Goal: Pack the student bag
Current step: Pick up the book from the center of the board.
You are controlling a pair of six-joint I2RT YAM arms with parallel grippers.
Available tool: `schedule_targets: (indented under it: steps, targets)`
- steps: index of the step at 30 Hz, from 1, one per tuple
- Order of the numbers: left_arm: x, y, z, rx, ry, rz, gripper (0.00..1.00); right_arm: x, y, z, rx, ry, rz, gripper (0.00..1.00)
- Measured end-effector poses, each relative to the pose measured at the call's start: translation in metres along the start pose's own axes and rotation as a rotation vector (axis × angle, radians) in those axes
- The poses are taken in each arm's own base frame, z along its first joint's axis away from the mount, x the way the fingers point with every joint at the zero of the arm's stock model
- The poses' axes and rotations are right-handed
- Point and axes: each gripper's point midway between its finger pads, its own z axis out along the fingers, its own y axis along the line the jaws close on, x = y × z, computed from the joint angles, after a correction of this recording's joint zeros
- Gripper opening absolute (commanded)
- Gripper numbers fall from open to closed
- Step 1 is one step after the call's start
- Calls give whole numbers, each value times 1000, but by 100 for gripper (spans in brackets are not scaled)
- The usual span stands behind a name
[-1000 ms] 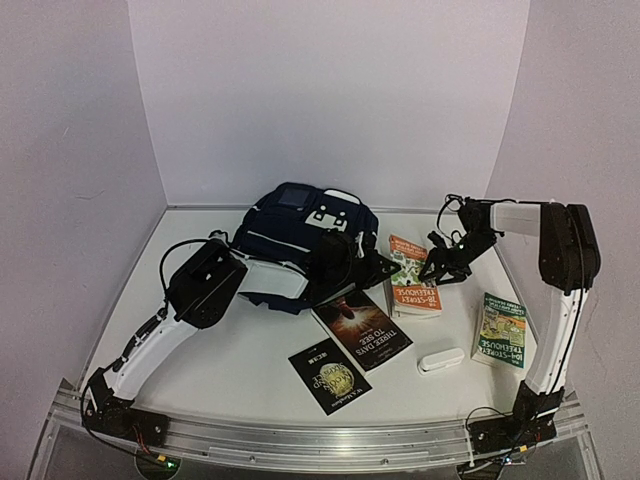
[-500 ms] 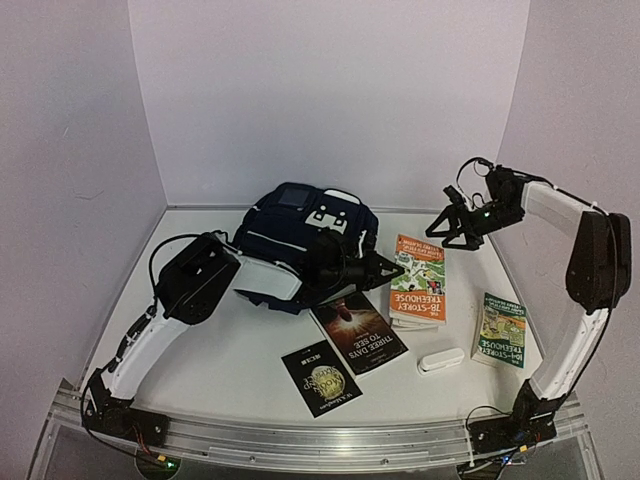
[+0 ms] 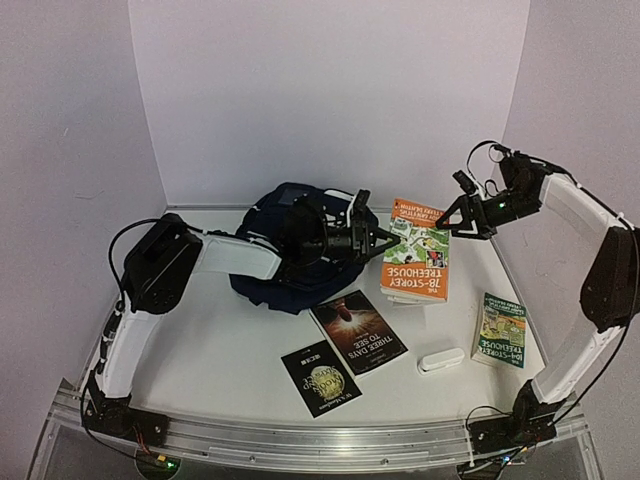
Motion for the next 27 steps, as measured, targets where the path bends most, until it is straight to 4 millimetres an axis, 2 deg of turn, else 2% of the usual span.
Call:
schedule_targets:
  steps: [8,17,22,24,27]
  targets:
    - [-3,-21,-8,37,14,40,0,5,12,-4,-39,11,18,97]
    - [2,-33,-9,91,49,26,0,8,43,5,-178,29,30,74]
    - [2,-38,-10,115,64,28,1,13,50,12,-188,53,32,50]
    - [2,-38,-11,118,65,24,12,14,50,14,-187,58,36,45]
    - [2,-37,-11,111,60,18,34,14,50,14,-188,59,47,31]
